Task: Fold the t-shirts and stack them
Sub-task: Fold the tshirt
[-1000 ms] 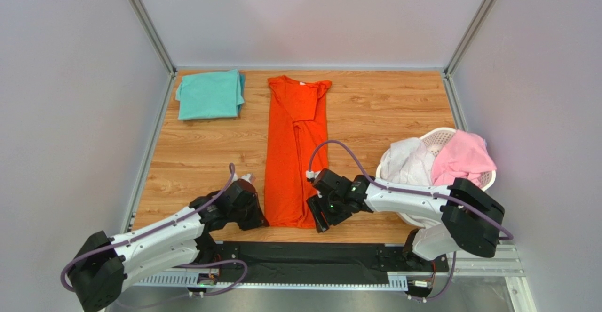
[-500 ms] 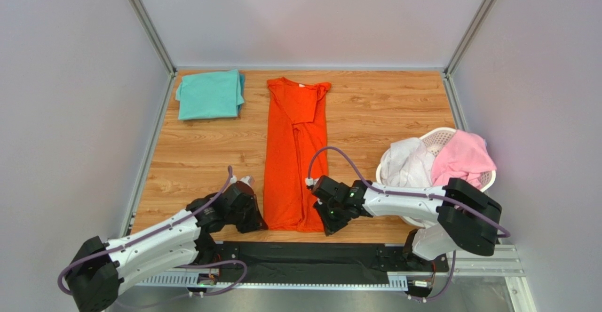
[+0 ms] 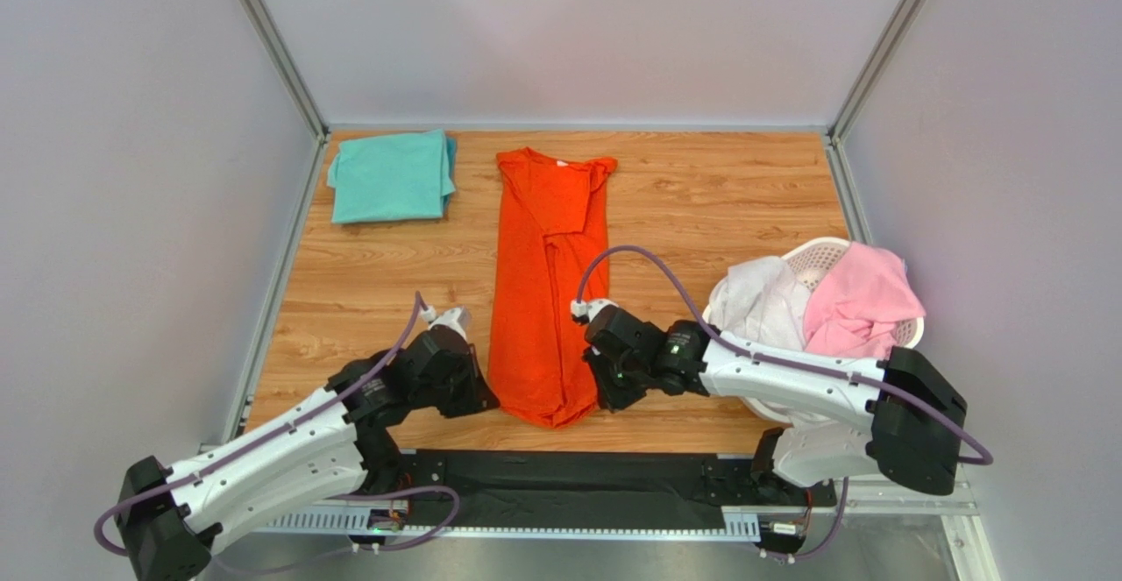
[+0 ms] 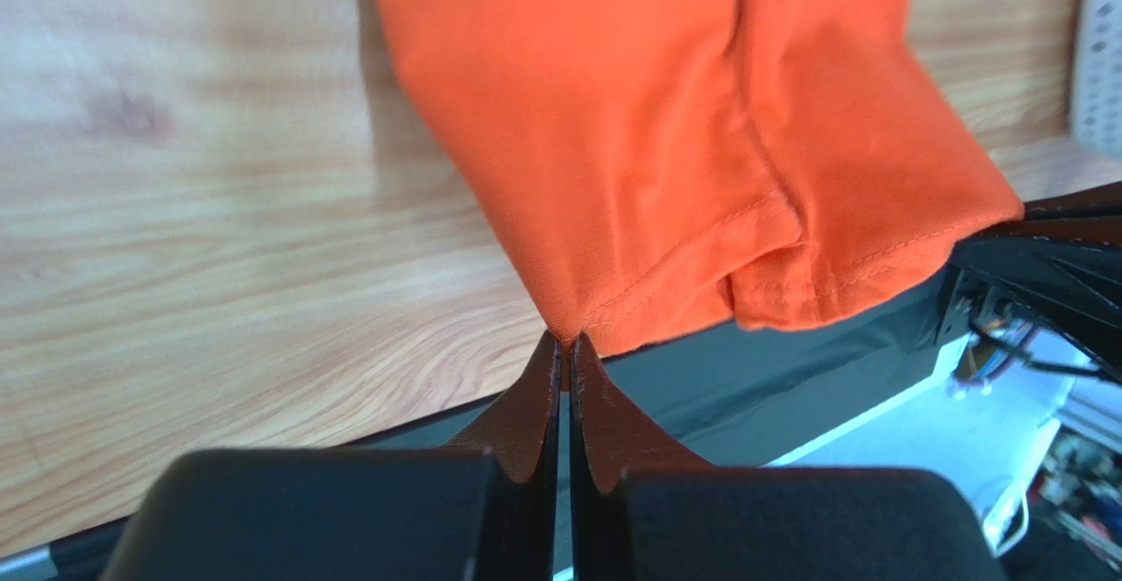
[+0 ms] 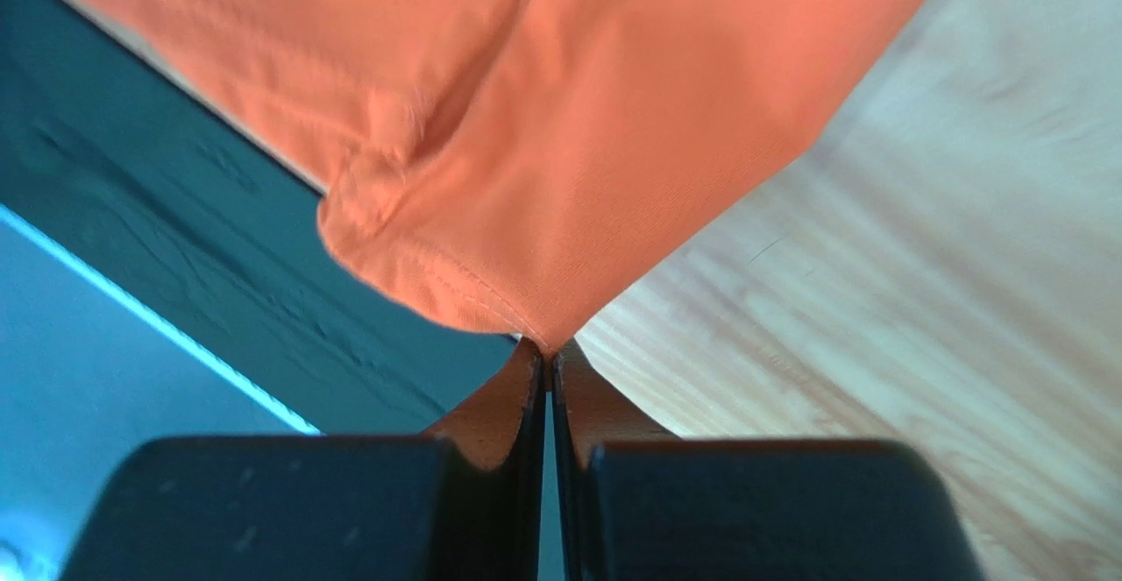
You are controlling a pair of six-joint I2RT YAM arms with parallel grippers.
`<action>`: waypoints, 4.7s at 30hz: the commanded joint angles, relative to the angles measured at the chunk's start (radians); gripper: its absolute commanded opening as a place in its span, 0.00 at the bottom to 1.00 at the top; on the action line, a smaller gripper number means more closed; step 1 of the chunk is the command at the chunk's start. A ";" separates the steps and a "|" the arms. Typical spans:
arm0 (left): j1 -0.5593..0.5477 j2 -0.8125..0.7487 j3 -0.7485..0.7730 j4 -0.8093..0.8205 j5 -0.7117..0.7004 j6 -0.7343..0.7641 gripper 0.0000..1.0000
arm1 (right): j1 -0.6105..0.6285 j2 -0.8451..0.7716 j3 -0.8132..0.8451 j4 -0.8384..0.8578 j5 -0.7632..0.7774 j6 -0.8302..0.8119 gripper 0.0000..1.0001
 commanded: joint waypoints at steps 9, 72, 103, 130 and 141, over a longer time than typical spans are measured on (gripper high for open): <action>0.102 0.256 0.354 0.003 -0.183 0.156 0.00 | -0.188 0.031 0.251 -0.037 0.159 -0.150 0.02; 0.570 0.939 0.798 0.147 0.129 0.373 1.00 | -0.646 0.591 0.664 0.124 -0.205 -0.224 1.00; 0.566 0.329 0.184 0.052 0.108 0.284 1.00 | -0.437 1.137 1.329 0.184 -0.338 -0.157 1.00; 0.570 0.817 0.380 0.343 0.223 0.310 0.62 | -0.538 0.315 0.251 0.217 -0.031 -0.055 1.00; 0.569 0.914 0.383 0.357 0.252 0.314 0.34 | -0.538 0.359 0.214 0.238 -0.108 -0.045 0.95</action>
